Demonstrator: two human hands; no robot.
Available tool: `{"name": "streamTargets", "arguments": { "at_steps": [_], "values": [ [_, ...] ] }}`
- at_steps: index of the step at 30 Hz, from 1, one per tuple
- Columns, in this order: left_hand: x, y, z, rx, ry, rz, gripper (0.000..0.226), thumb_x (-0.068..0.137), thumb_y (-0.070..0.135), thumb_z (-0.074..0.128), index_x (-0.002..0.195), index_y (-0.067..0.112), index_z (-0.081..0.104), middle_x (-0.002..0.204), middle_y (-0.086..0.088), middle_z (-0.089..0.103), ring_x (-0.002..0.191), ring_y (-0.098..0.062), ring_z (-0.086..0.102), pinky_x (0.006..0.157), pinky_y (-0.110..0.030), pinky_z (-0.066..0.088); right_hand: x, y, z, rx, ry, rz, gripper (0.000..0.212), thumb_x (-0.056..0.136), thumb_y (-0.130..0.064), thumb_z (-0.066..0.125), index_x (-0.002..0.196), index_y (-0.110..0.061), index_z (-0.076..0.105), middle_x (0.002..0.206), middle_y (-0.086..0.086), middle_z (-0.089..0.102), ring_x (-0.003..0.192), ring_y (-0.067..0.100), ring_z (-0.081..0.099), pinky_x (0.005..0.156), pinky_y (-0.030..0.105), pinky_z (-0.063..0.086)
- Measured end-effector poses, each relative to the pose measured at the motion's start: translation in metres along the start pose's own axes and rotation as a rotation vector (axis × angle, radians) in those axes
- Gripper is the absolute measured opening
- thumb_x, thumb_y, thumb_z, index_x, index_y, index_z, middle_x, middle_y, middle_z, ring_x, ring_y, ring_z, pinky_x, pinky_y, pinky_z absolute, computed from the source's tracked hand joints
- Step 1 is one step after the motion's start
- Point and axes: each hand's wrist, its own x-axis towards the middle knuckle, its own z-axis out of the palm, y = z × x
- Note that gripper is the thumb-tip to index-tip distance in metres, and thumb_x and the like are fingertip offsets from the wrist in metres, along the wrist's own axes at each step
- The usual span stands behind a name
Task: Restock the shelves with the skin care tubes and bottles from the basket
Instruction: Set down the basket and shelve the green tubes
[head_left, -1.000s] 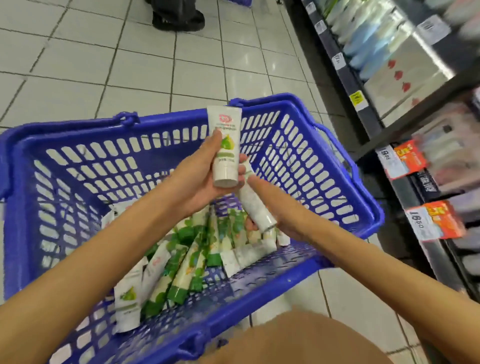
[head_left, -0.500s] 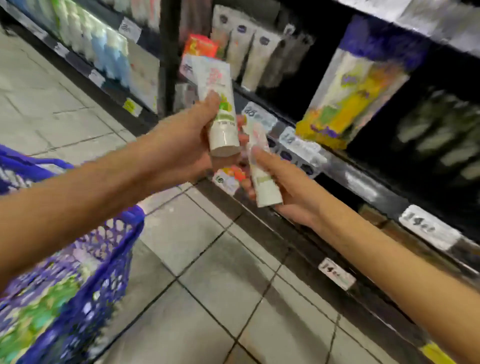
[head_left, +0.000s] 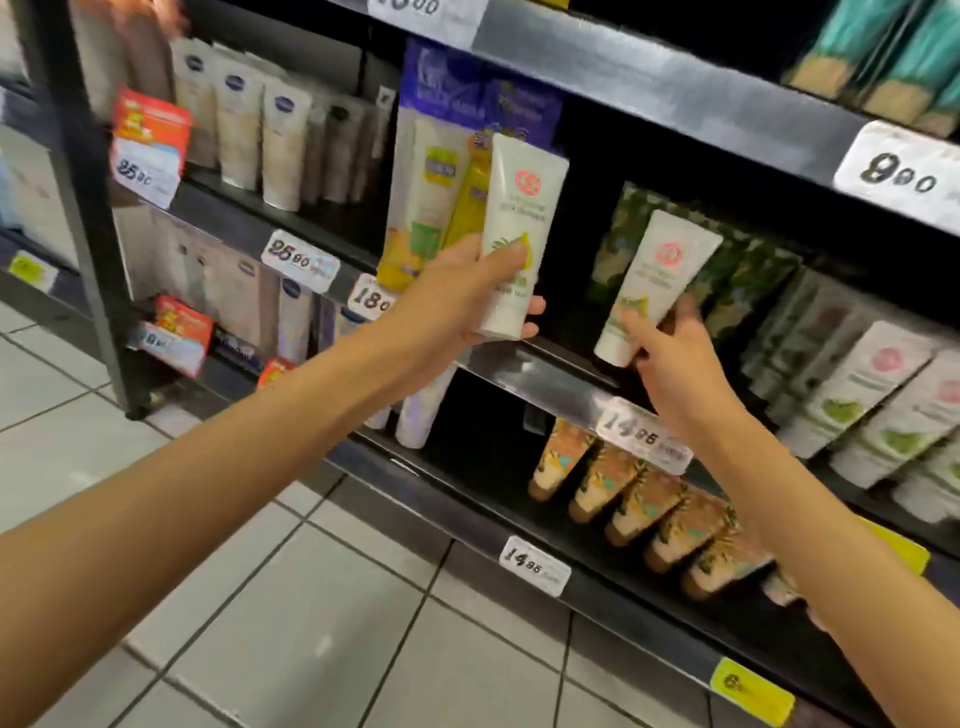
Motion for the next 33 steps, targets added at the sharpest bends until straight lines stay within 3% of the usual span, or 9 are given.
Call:
{"name": "streamTargets", "arguments": {
  "at_steps": [5,9,13,16,19,23,26,29,33],
  "values": [
    [0.010,-0.019,-0.007,0.254,-0.062,0.073,0.024,0.095,0.014,0.043,0.117,0.016,0.051,0.099,0.004,0.063,0.088,-0.009,0.063,0.076,-0.020,0.054,0.030,0.027,-0.026,-0.087,0.120,-0.007,0.050,0.092,-0.006,0.052,0.138,-0.014,0.034,0.138,0.007,0.048,0.124,0.020,0.048,0.104,0.037,0.041],
    [0.019,-0.027,-0.008,0.187,-0.009,0.025,0.032,0.097,0.014,0.039,0.128,0.008,0.045,0.097,-0.001,0.060,0.082,-0.010,0.060,0.070,-0.021,0.053,0.049,0.035,-0.021,-0.217,0.074,0.027,0.048,0.091,-0.010,0.056,0.136,-0.008,0.038,0.138,0.010,0.049,0.125,0.022,0.048,0.102,0.032,0.041],
    [0.024,-0.041,0.002,0.221,-0.140,-0.034,0.022,0.096,0.018,0.040,0.117,0.022,0.048,0.100,0.004,0.063,0.087,-0.008,0.062,0.077,-0.025,0.053,0.037,0.032,-0.024,-0.270,0.062,0.044,0.051,0.091,-0.013,0.057,0.137,-0.012,0.037,0.137,0.006,0.049,0.123,0.019,0.049,0.095,0.023,0.041],
    [0.029,-0.049,0.023,0.145,-0.201,-0.032,0.019,0.095,0.019,0.043,0.110,0.029,0.050,0.103,0.006,0.064,0.088,-0.004,0.067,0.068,-0.019,0.055,0.010,0.022,-0.039,-0.264,0.031,0.056,0.052,0.092,-0.010,0.055,0.139,-0.012,0.033,0.137,0.007,0.049,0.123,0.020,0.048,0.102,0.028,0.041],
    [0.029,-0.057,0.053,0.082,-0.220,-0.032,0.024,0.094,0.021,0.046,0.117,0.027,0.048,0.114,0.006,0.062,0.100,-0.008,0.065,0.073,-0.021,0.054,-0.028,0.011,-0.066,-0.280,0.041,0.049,0.048,0.093,-0.010,0.053,0.137,-0.011,0.035,0.137,0.006,0.049,0.123,0.017,0.049,0.105,0.033,0.041],
    [0.027,-0.064,0.099,0.096,-0.282,-0.012,0.029,0.093,0.021,0.050,0.122,0.025,0.049,0.117,0.009,0.061,0.101,-0.002,0.063,0.067,-0.016,0.054,-0.098,0.006,-0.120,-0.349,0.143,0.013,0.030,0.091,-0.016,0.056,0.120,-0.022,0.049,0.111,-0.016,0.061,0.097,-0.012,0.057,0.078,0.006,0.047],
    [0.029,-0.068,0.127,0.055,-0.349,-0.015,0.028,0.092,0.020,0.053,0.120,0.026,0.052,0.114,0.010,0.064,0.097,0.001,0.064,0.063,-0.012,0.052,-0.135,0.006,-0.179,-0.417,0.348,-0.004,0.015,0.090,-0.017,0.058,0.100,-0.028,0.055,0.086,-0.024,0.066,0.085,-0.007,0.063,0.075,0.014,0.052],
    [0.031,-0.076,0.151,0.004,-0.384,-0.023,0.025,0.091,0.018,0.053,0.114,0.026,0.054,0.109,0.012,0.066,0.095,0.001,0.065,0.064,-0.013,0.052,-0.144,0.002,-0.236,-0.465,0.577,-0.033,0.024,0.092,-0.020,0.055,0.116,-0.015,0.052,0.098,-0.015,0.063,0.088,-0.006,0.062,0.083,0.017,0.054],
    [0.033,-0.094,0.174,-0.033,-0.401,-0.054,0.024,0.089,0.015,0.055,0.111,0.024,0.056,0.105,0.010,0.068,0.094,-0.001,0.066,0.066,-0.015,0.053,-0.130,0.006,-0.281,-0.569,0.611,-0.009,0.034,0.093,-0.016,0.054,0.122,-0.001,0.047,0.108,0.003,0.059,0.090,0.005,0.059,0.080,0.016,0.053]
  ]
}}
